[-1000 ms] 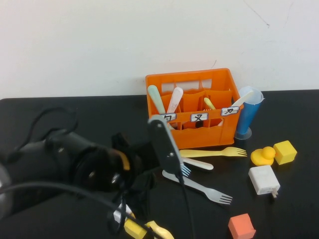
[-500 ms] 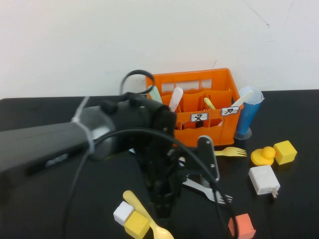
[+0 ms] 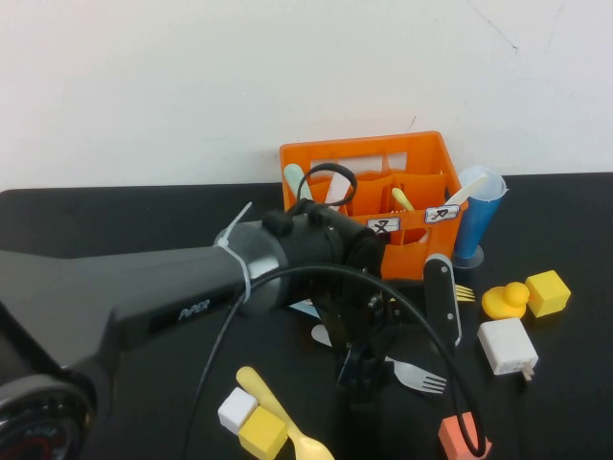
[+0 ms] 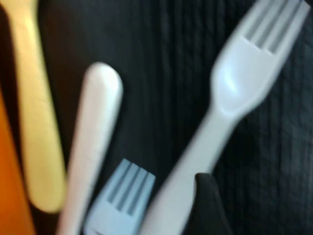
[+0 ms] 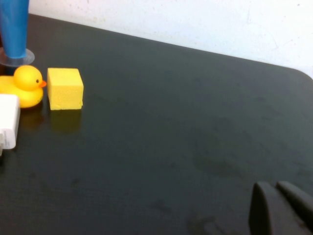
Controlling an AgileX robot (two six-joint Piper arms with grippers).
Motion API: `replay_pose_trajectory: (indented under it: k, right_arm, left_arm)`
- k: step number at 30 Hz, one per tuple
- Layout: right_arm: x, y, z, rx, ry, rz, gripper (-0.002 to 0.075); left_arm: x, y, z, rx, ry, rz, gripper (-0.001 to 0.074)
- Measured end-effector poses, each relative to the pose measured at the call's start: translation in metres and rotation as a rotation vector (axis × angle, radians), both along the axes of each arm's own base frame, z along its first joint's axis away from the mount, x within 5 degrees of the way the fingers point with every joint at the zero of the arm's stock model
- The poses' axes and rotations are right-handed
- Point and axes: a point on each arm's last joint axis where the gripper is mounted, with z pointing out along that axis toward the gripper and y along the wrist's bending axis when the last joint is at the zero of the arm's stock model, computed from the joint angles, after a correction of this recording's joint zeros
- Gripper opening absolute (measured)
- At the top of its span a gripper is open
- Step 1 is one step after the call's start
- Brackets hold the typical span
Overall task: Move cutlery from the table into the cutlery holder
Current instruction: Pick up the fork
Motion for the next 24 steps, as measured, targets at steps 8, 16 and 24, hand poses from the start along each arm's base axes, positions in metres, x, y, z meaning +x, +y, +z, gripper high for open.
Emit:
replay_pose_trajectory:
  k: [8,16,24]
  right_arm:
    - [0.000,0.000,0.000,0.000,0.000,0.000,-0.0003]
    - [0.000,0.000,0.000,0.000,0.000,0.000,-0.0003]
    - [0.000,0.000,0.000,0.000,0.000,0.000,-0.0003]
  left_arm:
    - [0.010,-0.008,-0.016,-0.045,-0.061,0.006,0.0430]
    - [0.009,-0.010,-0.029,-0.049,-0.011,0.021,0.0356]
    - [0.000,-0.009,-0.031,-0.029,0.081,0.032,0.0164]
